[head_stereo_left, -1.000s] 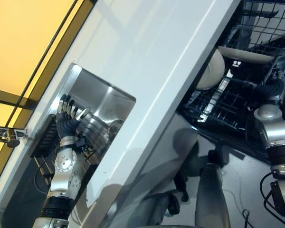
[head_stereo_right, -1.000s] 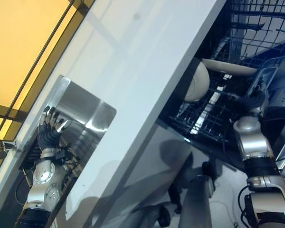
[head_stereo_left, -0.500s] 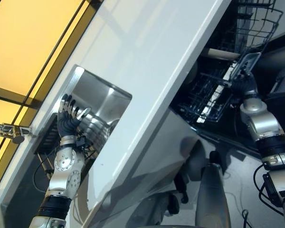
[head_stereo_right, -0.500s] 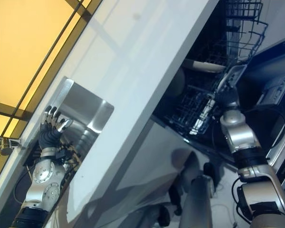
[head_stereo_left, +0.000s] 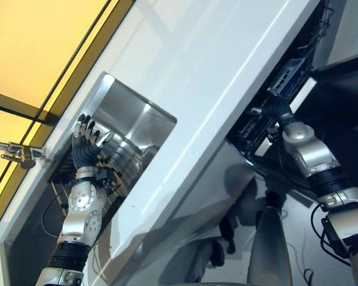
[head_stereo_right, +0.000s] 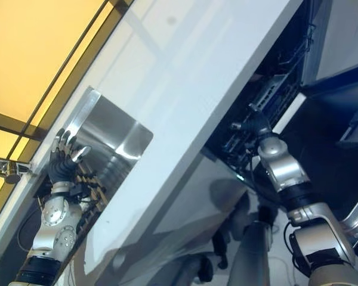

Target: Pick up plates and place into dishwasher.

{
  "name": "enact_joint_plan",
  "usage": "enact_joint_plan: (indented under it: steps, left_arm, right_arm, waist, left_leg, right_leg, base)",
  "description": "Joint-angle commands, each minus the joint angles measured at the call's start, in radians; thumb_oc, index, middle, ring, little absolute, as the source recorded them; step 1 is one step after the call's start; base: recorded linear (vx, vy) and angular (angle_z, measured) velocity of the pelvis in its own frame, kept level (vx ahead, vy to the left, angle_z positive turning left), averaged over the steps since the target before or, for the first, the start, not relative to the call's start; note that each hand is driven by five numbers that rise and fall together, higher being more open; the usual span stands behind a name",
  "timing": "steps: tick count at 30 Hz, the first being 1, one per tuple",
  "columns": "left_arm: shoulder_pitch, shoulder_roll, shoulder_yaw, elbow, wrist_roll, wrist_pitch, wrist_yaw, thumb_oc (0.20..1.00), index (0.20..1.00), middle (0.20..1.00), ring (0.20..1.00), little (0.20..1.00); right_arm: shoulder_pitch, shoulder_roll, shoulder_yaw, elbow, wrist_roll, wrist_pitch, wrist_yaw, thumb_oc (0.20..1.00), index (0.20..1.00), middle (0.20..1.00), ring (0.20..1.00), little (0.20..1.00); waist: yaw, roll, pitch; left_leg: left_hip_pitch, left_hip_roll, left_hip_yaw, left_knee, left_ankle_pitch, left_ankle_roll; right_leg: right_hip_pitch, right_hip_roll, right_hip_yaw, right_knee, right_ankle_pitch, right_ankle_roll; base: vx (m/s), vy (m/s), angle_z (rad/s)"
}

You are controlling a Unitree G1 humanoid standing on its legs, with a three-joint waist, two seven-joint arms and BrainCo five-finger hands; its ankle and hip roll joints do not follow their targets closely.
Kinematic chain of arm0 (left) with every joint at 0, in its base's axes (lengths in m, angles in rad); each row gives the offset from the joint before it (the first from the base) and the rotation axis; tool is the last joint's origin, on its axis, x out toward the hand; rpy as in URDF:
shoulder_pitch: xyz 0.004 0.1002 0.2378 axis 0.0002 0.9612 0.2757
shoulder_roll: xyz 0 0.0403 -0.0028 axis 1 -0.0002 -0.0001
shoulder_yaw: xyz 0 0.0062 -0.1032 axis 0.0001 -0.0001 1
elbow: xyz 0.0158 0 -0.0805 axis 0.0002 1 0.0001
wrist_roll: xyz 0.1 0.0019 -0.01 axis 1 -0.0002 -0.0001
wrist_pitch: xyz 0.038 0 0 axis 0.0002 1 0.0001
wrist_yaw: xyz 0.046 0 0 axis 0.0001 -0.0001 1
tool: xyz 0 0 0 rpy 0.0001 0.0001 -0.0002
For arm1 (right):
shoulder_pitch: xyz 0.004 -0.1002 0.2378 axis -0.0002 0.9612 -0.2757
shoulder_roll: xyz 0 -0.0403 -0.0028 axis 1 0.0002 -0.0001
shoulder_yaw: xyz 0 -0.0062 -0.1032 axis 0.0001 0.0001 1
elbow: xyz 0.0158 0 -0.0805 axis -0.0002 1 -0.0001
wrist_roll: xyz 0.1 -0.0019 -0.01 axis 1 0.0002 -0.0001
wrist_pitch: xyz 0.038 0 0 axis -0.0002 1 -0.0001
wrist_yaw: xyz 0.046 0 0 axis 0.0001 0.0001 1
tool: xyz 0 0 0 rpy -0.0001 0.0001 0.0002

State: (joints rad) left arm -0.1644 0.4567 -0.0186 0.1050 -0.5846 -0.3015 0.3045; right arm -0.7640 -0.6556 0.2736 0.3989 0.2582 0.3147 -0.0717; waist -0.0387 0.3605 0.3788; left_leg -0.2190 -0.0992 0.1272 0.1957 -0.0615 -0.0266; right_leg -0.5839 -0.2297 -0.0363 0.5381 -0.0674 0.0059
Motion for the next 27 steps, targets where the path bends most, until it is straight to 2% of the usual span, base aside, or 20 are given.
enact_joint_plan:
  steps: [1, 7, 12, 13, 16, 18, 20, 24, 27]
  left_arm:
    - [-0.033, 0.106, 0.053, -0.052, -0.047, -0.031, 0.001, 1.0, 1.0, 1.0, 1.0, 1.0]
    - [-0.05, 0.109, 0.058, -0.027, -0.046, -0.025, -0.026, 1.0, 1.0, 1.0, 1.0, 1.0]
    - [-0.042, 0.086, 0.064, -0.016, -0.005, -0.007, -0.064, 1.0, 1.0, 1.0, 1.0, 1.0]
    - [-0.033, 0.082, 0.068, -0.013, 0.018, -0.004, -0.079, 1.0, 1.0, 1.0, 1.0, 1.0]
    - [-0.002, 0.067, 0.083, -0.018, 0.035, 0.003, -0.112, 1.0, 1.0, 1.0, 1.0, 1.0]
    - [0.032, 0.048, 0.103, -0.03, 0.059, 0.013, -0.145, 1.0, 1.0, 1.0, 1.0, 1.0]
    - [0.067, 0.029, 0.124, -0.044, 0.078, 0.017, -0.162, 1.0, 1.0, 1.0, 1.0, 1.0]
    - [0.138, -0.03, 0.157, -0.06, 0.101, 0.009, -0.195, 1.0, 1.0, 1.0, 1.0, 1.0]
    - [0.184, -0.065, 0.171, -0.072, 0.102, 0.003, -0.215, 1.0, 1.0, 1.0, 1.0, 1.0]
  right_arm:
    - [-0.089, 0.131, 0.107, -0.086, 0.09, -0.12, 0.229, 1.0, 1.0, 1.0, 1.0, 1.0]
    - [0.022, 0.123, 0.079, -0.114, 0.131, -0.181, 0.319, 1.0, 1.0, 1.0, 1.0, 1.0]
    - [0.184, 0.112, -0.003, -0.167, 0.116, -0.225, 0.322, 1.0, 1.0, 1.0, 1.0, 1.0]
    - [0.242, 0.117, -0.033, -0.186, 0.108, -0.251, 0.321, 1.0, 1.0, 1.0, 1.0, 1.0]
    - [0.365, 0.132, -0.103, -0.232, 0.072, -0.289, 0.233, 1.0, 1.0, 1.0, 1.0, 1.0]
    - [0.458, 0.143, -0.173, -0.262, 0.02, -0.303, 0.122, 1.0, 1.0, 1.0, 1.0, 1.0]
    - [0.552, 0.155, -0.238, -0.309, -0.016, -0.316, 0.039, 1.0, 1.0, 1.0, 1.0, 1.0]
    - [0.679, 0.193, -0.355, -0.413, -0.099, -0.289, -0.111, 1.0, 1.0, 1.0, 1.0, 1.0]
    - [0.739, 0.191, -0.413, -0.468, -0.122, -0.216, -0.212, 1.0, 1.0, 1.0, 1.0, 1.0]
  waist:
    - [0.045, 0.016, 0.011]
    - [0.044, -0.061, -0.055]
    - [0.041, -0.146, -0.132]
    - [0.041, -0.17, -0.154]
    - [0.036, -0.219, -0.195]
    - [0.029, -0.248, -0.215]
    - [0.014, -0.262, -0.223]
    - [-0.034, -0.265, -0.226]
    - [-0.065, -0.255, -0.22]
  left_leg:
    - [-0.104, -0.038, -0.023, 0.178, -0.07, 0.049]
    - [-0.033, -0.02, -0.021, 0.156, -0.086, 0.048]
    - [0.039, -0.006, -0.027, 0.121, -0.094, 0.052]
    - [0.056, 0.0, -0.03, 0.109, -0.096, 0.054]
    - [0.101, 0.012, -0.038, 0.07, -0.095, 0.057]
    - [0.136, 0.021, -0.042, 0.041, -0.095, 0.06]
    - [0.165, 0.029, -0.04, 0.018, -0.096, 0.063]
    - [0.215, 0.031, -0.026, -0.006, -0.108, 0.077]
    - [0.244, 0.029, -0.005, -0.001, -0.126, 0.09]
  right_leg:
    - [0.151, -0.068, 0.052, -0.178, -0.007, 0.07]
    - [0.275, -0.057, 0.011, -0.273, 0.021, 0.075]
    - [0.384, -0.043, -0.012, -0.355, 0.051, 0.088]
    - [0.409, -0.034, -0.016, -0.373, 0.056, 0.091]
    - [0.467, -0.015, -0.021, -0.416, 0.065, 0.096]
    - [0.499, -0.001, -0.017, -0.433, 0.068, 0.099]
    - [0.516, 0.009, -0.01, -0.438, 0.068, 0.099]
    - [0.521, 0.023, 0.027, -0.419, 0.06, 0.098]
    - [0.51, 0.025, 0.057, -0.392, 0.056, 0.1]
  base:
    - [-0.01, -0.013, 0.06]
    - [0.02, -0.024, 0.12]
    - [0.06, -0.038, 0.12]
    - [0.08, -0.066, 0.05]
    - [0.1, -0.075, 0.03]
    - [0.08, -0.052, -0.06]
    - [0.06, 0.006, -0.05]
    - [0.05, 0.1, 0.02]
    - [0.06, 0.135, -0.09]
